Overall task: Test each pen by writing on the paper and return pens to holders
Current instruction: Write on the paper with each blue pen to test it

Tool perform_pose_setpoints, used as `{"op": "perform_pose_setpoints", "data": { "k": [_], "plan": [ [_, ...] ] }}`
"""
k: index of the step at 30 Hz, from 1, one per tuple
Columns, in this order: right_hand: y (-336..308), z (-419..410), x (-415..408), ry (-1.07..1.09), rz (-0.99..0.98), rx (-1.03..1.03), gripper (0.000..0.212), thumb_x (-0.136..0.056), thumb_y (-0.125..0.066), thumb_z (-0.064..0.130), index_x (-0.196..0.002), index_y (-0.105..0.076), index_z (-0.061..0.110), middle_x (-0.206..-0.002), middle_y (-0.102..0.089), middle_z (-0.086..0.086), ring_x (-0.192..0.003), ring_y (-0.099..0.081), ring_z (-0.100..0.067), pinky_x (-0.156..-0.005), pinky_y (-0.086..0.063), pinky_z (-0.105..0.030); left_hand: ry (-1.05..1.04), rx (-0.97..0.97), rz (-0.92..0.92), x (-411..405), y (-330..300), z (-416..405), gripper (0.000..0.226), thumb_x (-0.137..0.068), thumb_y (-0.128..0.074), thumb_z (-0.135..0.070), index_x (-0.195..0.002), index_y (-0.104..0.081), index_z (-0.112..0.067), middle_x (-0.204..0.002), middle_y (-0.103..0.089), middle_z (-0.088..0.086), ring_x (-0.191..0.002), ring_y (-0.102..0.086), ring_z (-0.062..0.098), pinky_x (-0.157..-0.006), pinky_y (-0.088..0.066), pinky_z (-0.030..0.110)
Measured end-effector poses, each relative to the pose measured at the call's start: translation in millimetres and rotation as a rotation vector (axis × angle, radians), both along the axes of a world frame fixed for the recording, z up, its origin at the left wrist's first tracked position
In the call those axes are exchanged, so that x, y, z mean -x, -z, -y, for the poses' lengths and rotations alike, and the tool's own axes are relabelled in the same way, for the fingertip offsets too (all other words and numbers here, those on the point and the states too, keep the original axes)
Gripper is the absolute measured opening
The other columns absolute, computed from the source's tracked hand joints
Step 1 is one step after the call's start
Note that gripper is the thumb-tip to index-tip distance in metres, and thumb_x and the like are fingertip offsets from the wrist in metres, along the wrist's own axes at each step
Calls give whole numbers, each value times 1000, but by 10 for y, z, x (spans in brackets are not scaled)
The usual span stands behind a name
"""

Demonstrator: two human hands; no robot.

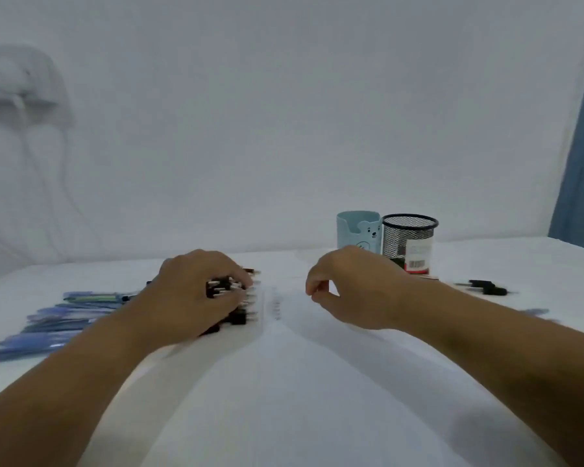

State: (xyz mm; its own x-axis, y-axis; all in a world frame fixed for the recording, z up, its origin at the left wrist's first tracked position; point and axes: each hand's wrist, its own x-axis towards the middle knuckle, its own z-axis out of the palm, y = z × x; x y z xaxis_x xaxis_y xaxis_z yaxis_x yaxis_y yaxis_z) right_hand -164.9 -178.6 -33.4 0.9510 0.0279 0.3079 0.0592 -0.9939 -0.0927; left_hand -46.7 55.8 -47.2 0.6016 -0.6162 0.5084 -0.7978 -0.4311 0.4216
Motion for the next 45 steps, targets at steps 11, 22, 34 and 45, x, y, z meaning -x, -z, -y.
{"op": "perform_pose_setpoints", "data": {
  "k": [11, 22, 34, 45],
  "plan": [
    [284, -967, -516, -390, 59, -25, 18, -90, -49, 28, -84, -66, 26, -83, -66, 13, -79, -56, -10, -74, -52, -36, -491, -198, -249, -546, -221, -1011, 51, -82, -48, 10, -88, -74, -34, -108, -63, -12, -86, -61, 8, -58, -44, 17],
    [460, -886, -526, -410, 98, -186, 20, -82, -49, 38, -83, -68, 34, -76, -60, 23, -76, -55, 0, -68, -47, -23, -467, -704, -499, -452, -426, -1306, 20, -69, -91, -24, -82, -78, -32, -75, -70, -16, -78, -61, 1, -74, -43, 21],
    [455, -900, -482, -432, 89, -216, 14, -86, -58, 30, -82, -71, 30, -78, -62, 23, -80, -57, 1, -70, -44, -18, -518, -651, -431, -370, -436, -1248, 13, -78, -86, -24, -83, -77, -33, -81, -69, -15, -80, -58, 0, -70, -41, 17],
    [422, -913, -490, -423, 61, -213, 12, -89, -61, 25, -83, -72, 26, -80, -66, 19, -79, -56, 0, -72, -46, -19, -205, 523, -242, -223, -639, -995, 26, -107, -39, -7, -92, -58, -18, -77, -61, 3, -67, -66, 20, -78, -55, 35]
  ]
}}
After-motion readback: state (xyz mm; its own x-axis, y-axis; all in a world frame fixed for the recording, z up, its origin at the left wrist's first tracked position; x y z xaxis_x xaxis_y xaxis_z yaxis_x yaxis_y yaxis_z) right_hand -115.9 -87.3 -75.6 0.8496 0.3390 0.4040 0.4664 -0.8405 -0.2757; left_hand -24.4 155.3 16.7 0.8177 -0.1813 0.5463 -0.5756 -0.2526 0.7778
